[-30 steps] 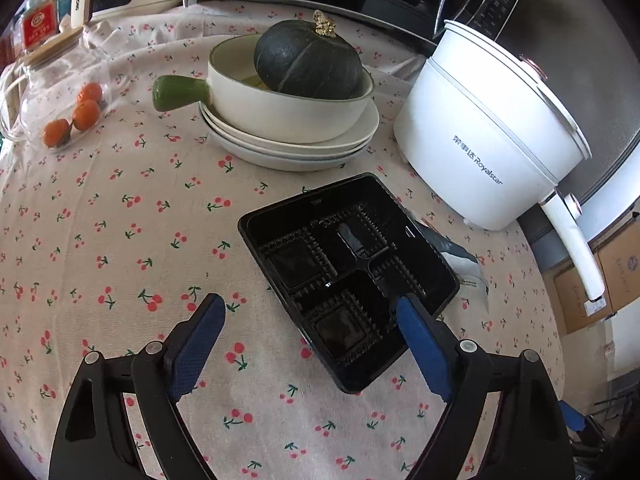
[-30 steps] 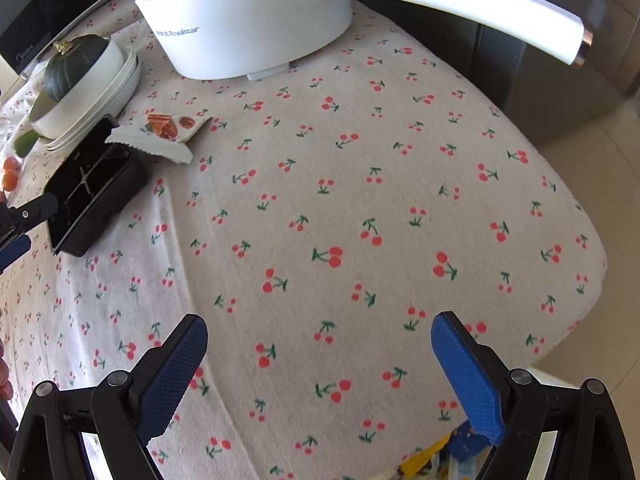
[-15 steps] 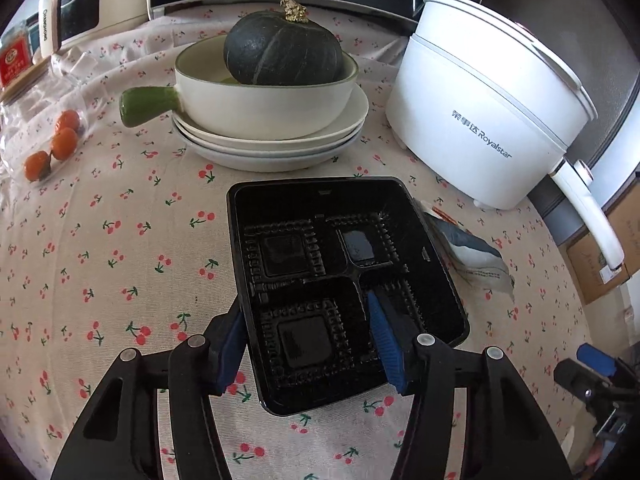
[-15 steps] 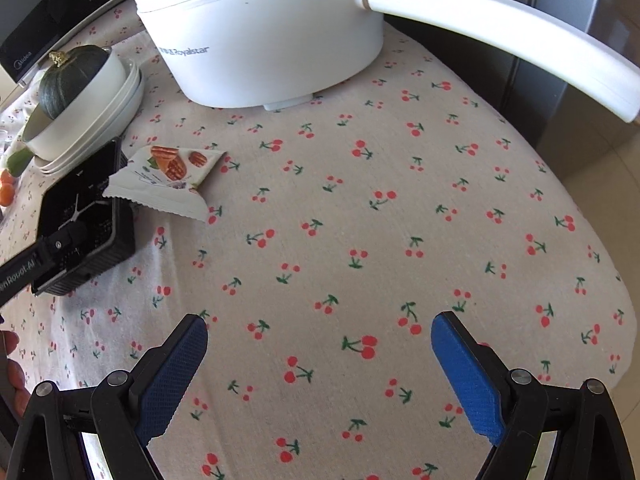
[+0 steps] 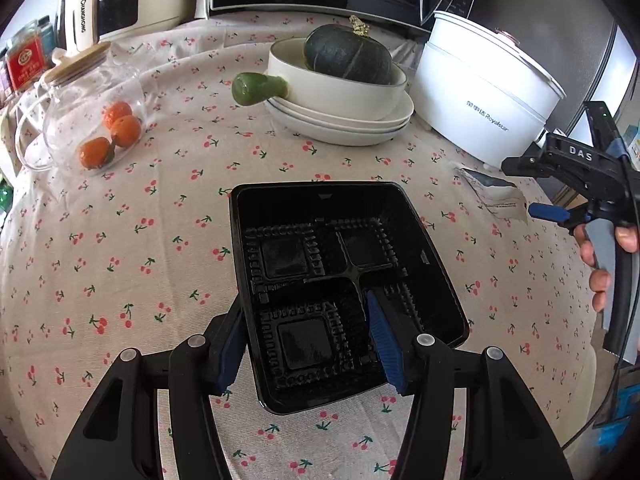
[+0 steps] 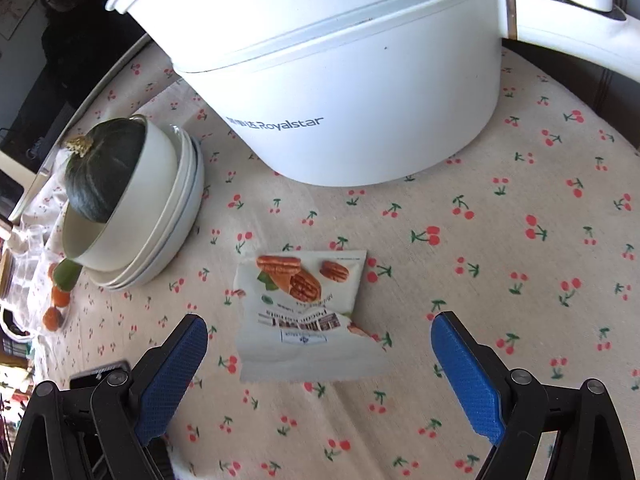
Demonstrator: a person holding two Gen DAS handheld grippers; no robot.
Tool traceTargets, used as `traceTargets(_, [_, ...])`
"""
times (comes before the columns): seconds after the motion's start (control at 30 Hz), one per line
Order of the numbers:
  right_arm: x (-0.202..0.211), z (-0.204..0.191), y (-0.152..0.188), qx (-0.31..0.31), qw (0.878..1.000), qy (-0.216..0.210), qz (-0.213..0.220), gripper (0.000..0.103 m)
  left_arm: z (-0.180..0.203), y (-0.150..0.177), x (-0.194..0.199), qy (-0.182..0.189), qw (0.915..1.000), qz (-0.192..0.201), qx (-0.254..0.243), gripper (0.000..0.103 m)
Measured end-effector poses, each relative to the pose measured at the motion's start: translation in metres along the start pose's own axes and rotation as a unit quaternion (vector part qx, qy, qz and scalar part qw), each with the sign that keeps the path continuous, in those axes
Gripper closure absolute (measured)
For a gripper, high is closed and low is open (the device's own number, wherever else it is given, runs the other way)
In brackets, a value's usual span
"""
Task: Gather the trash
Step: 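Grasp the black plastic tray with the left tool while the right tool grasps the pecan wrapper, then carry the black tray and pecan wrapper to the white bin and release both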
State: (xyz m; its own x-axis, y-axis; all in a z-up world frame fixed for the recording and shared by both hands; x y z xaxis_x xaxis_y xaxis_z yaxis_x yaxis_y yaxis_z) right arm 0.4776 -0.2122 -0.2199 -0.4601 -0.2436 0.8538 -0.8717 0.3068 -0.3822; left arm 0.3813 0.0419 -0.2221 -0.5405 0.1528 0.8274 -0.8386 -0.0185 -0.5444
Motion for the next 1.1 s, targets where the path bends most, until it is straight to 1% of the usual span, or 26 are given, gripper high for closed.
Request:
traceTargets(0.1, [-0.019,0.004,0.004,-0.005,1.000,0.023,-0.012,0.010,-0.005,0.007,-0.002,-0.001,1.0000,-0.006,-0.006,0.043])
traceTargets(0.13, [-0.022,0.004,0.006,-0.007,1.000,0.025,-0.011,0.014,-0.008,0.008,-0.003,-0.001,1.0000,-0.007,-0.006,0.043])
traceTargets(0.17, [-0.022,0.004,0.006,-0.005,1.000,0.029,-0.005,0.014,-0.009,0.009,-0.004,-0.001,1.0000,-0.008,-0.005,0.043])
traceTargets(0.23, [-0.023,0.001,0.008,0.010,0.999,0.045,-0.001,0.024,-0.011,0.010,-0.003,-0.002,1.0000,-0.009,-0.003,0.043])
traceTargets(0.3, [-0.020,-0.001,0.012,0.022,0.998,0.054,-0.002,0.030,-0.012,0.012,0.000,-0.004,0.9999,-0.009,-0.005,0.043])
traceTargets(0.37, [-0.013,-0.001,0.016,0.021,0.999,0.048,0.000,0.031,-0.010,0.013,0.006,-0.005,0.9999,-0.007,-0.009,0.043])
traceTargets(0.6, [0.032,0.002,0.042,0.057,0.997,0.045,0.010,0.032,0.003,0.017,0.038,-0.007,0.9996,0.005,-0.026,0.043])
traceTargets(0.77, [0.073,0.019,0.069,0.068,0.996,0.052,0.011,0.032,0.015,0.029,0.068,-0.006,0.9994,0.011,-0.032,0.043])
traceTargets(0.93, [0.120,0.035,0.097,0.080,0.995,0.055,0.022,0.032,0.031,0.047,0.102,0.001,0.9991,0.020,-0.037,0.043])
traceTargets(1.1, [0.158,0.052,0.127,0.088,0.994,0.058,0.029,0.032,0.050,0.074,0.127,0.018,0.9990,0.021,-0.036,0.043])
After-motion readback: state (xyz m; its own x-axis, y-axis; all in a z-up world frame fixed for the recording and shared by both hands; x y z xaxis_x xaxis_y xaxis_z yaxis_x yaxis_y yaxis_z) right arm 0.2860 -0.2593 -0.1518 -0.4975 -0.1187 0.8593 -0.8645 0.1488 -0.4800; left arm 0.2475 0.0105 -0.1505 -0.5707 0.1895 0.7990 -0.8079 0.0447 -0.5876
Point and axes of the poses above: each gripper's, at about its wrist camera, not at the fingertips, and x roughly against the way its jaws point, z to its right, y to its underside, the point moved 9 cm from there along -x, roughly the way its jaws point
